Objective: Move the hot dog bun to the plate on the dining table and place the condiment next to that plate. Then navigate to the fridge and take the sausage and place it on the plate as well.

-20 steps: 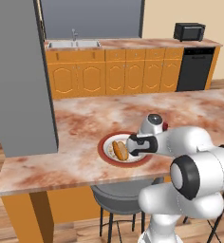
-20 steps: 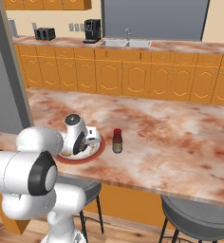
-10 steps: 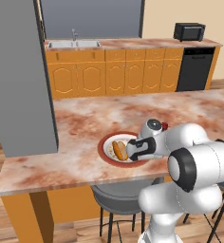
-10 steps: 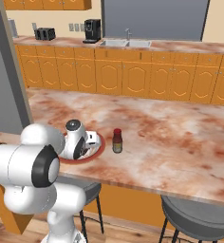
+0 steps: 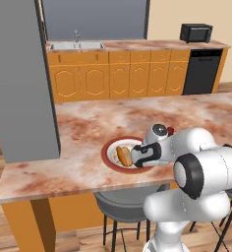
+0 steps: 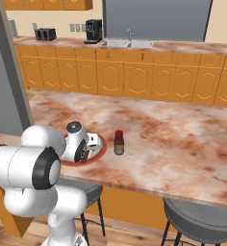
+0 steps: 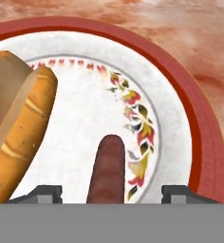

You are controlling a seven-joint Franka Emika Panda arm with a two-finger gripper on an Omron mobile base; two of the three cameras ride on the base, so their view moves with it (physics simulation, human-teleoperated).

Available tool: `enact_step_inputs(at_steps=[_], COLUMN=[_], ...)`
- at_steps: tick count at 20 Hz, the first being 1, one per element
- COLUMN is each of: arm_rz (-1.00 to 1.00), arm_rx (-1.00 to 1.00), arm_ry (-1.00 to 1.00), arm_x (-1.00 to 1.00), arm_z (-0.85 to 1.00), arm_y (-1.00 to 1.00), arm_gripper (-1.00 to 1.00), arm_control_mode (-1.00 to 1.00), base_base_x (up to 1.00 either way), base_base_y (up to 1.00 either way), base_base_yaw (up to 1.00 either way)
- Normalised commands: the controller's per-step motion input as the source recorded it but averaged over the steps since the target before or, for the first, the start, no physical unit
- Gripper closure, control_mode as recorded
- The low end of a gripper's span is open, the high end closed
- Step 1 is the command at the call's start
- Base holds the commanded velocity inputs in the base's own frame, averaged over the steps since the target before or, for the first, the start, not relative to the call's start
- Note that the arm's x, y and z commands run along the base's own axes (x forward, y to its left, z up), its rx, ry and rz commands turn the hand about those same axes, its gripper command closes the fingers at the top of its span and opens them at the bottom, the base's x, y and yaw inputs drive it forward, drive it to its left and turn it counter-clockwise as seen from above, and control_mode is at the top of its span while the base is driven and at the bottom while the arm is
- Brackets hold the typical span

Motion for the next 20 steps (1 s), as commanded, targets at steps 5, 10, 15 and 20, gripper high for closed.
enact_step_inputs(at_steps=[5, 10, 15, 20], arm_rz=[0.0, 0.0, 0.0, 0.0], arm_rx=[0.02, 0.02, 0.0, 0.0], arm_ry=[-0.07, -0.03, 0.09, 0.23], arm_x=[-0.11, -0.35, -0.45, -0.77], arm_z=[0.52, 1.0, 1.0, 0.9], arm_y=[0.0, 0.0, 0.0, 0.0], arm_gripper=[-1.0, -1.0, -1.0, -1.0], arm_control_mode=[-1.0, -1.0, -1.0, -1.0], base_base_x=[0.0, 0.0, 0.0, 0.0], base_base_y=[0.0, 0.0, 0.0, 0.0], base_base_yaw=[0.0, 0.0, 0.0, 0.0])
